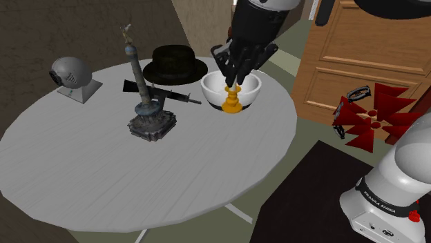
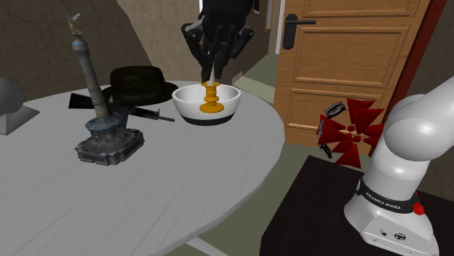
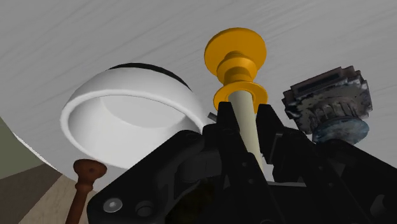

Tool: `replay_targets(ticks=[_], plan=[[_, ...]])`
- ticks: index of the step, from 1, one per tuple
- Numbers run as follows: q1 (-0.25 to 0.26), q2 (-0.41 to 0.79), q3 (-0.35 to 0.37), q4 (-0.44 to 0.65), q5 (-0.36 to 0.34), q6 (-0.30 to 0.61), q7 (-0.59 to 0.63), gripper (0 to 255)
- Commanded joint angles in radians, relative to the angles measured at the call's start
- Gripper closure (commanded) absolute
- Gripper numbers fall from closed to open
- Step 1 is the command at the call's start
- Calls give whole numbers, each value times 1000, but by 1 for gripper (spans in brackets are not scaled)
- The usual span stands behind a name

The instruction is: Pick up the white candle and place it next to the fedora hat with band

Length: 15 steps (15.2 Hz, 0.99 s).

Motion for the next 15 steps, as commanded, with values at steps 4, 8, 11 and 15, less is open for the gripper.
replay_targets(ticks=[4, 8, 11, 15], plan=[[-8, 9, -13, 73, -9, -64, -10, 255], [-18, 24, -19, 136, -18, -113, -17, 255], [-26, 37, -21, 185, -26, -150, -21, 255], [-39, 57, -22, 255, -37, -200, -25, 255]])
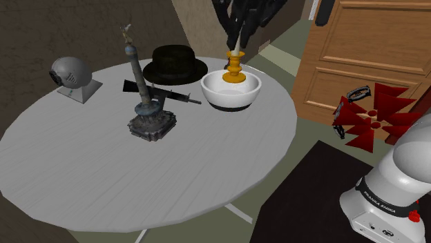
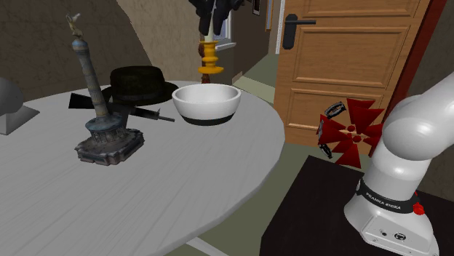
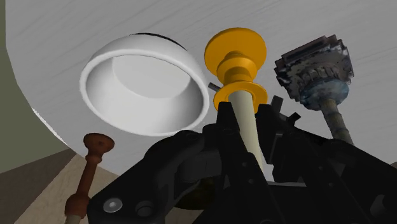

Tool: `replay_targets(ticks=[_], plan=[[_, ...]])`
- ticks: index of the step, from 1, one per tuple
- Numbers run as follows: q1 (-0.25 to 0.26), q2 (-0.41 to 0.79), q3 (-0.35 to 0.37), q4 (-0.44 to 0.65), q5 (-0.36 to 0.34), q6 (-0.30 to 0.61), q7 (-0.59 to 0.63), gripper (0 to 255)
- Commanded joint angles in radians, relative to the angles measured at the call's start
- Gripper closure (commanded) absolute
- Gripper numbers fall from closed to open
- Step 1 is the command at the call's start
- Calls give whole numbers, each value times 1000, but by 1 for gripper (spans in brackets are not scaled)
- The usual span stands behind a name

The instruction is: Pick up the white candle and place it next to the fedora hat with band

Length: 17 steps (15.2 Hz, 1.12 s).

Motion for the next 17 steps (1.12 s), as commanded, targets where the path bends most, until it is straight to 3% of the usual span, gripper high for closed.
replay_targets(ticks=[1, 5, 9, 17], plan=[[-6, 10, -1, 36, -5, -27, -2, 255], [-19, 33, 3, 106, -17, -75, -5, 255], [-75, 131, 12, 152, -66, -31, -37, 255], [-181, 385, 75, 316, -218, 12, -57, 255]])
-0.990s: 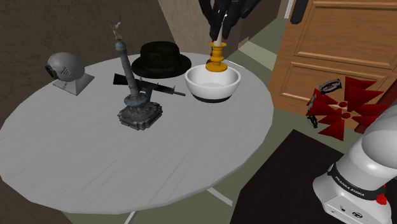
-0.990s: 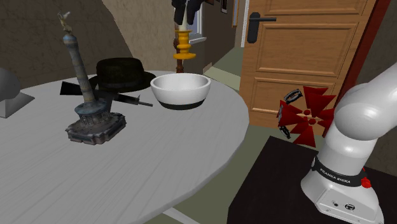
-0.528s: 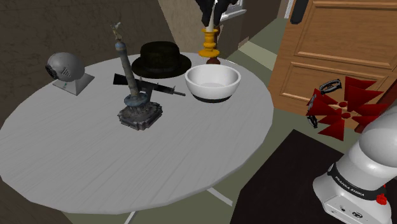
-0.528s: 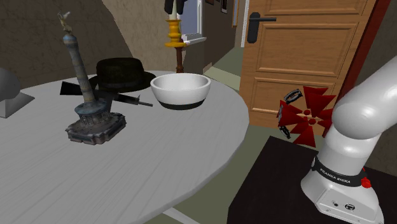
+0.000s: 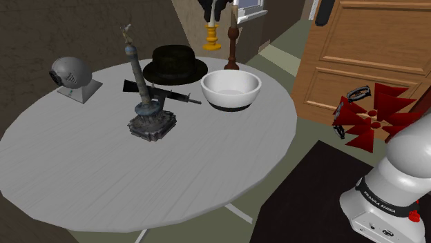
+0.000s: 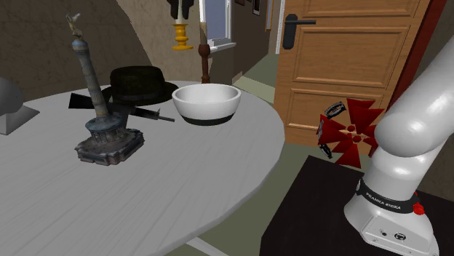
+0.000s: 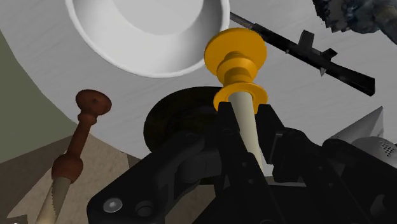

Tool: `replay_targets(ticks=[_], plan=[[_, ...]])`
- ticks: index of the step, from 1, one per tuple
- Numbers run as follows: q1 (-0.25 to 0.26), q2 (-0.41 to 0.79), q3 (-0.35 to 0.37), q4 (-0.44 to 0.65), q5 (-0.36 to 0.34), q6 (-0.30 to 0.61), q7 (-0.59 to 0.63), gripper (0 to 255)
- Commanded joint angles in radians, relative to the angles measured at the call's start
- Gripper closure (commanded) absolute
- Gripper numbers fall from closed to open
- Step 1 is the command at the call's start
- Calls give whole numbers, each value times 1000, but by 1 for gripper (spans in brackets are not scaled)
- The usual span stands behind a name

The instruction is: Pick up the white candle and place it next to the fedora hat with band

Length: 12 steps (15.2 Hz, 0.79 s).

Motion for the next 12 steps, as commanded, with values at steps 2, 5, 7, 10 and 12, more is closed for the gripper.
replay_targets(ticks=[2, 5, 7, 10, 12], plan=[[-31, 128, 41, 98, -90, -6, 9, 255], [-32, 263, 71, 204, -196, -27, 23, 255], [-10, 359, 80, 289, -274, -52, 30, 255], [56, 507, 71, 442, -390, -103, 26, 255], [120, 609, 51, 570, -465, -147, 9, 255]])
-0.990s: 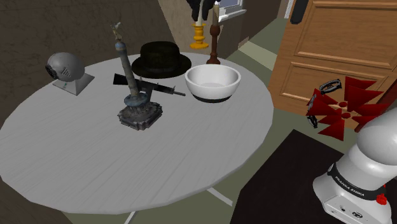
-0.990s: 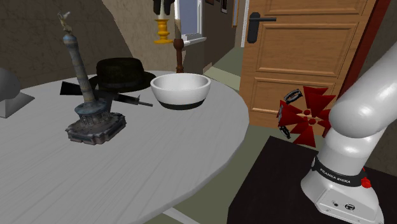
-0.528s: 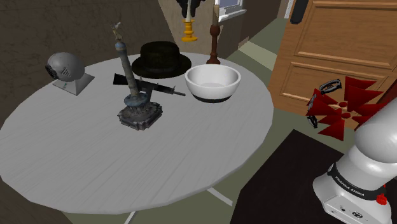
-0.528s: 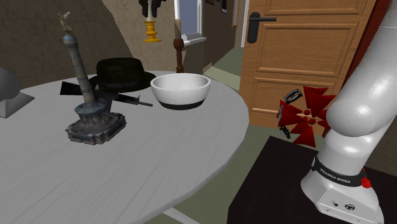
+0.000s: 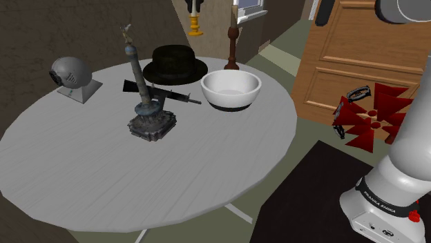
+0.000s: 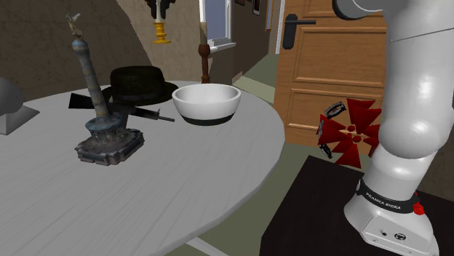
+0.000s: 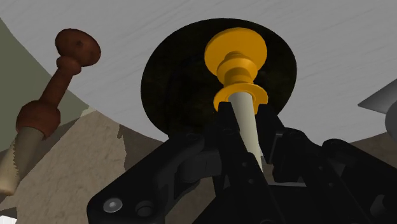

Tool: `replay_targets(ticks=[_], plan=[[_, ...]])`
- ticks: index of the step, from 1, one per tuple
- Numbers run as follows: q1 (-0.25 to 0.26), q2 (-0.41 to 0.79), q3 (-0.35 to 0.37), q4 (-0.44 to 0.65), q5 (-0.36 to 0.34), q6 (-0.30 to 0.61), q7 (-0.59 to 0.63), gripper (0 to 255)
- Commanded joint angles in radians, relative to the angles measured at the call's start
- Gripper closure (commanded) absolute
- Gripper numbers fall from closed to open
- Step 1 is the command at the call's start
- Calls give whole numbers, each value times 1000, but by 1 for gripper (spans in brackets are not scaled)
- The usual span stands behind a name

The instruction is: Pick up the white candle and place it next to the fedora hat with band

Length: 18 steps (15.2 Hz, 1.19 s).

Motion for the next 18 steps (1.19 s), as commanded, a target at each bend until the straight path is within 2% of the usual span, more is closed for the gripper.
replay_targets(ticks=[1, 2, 9, 18], plan=[[70, 107, -24, 141, -77, -45, -24, 255], [83, 121, -31, 163, -85, -52, -30, 255], [-25, 42, -13, -57, -20, 91, 2, 255], [-101, -17, -6, -256, 20, 240, 31, 255]])
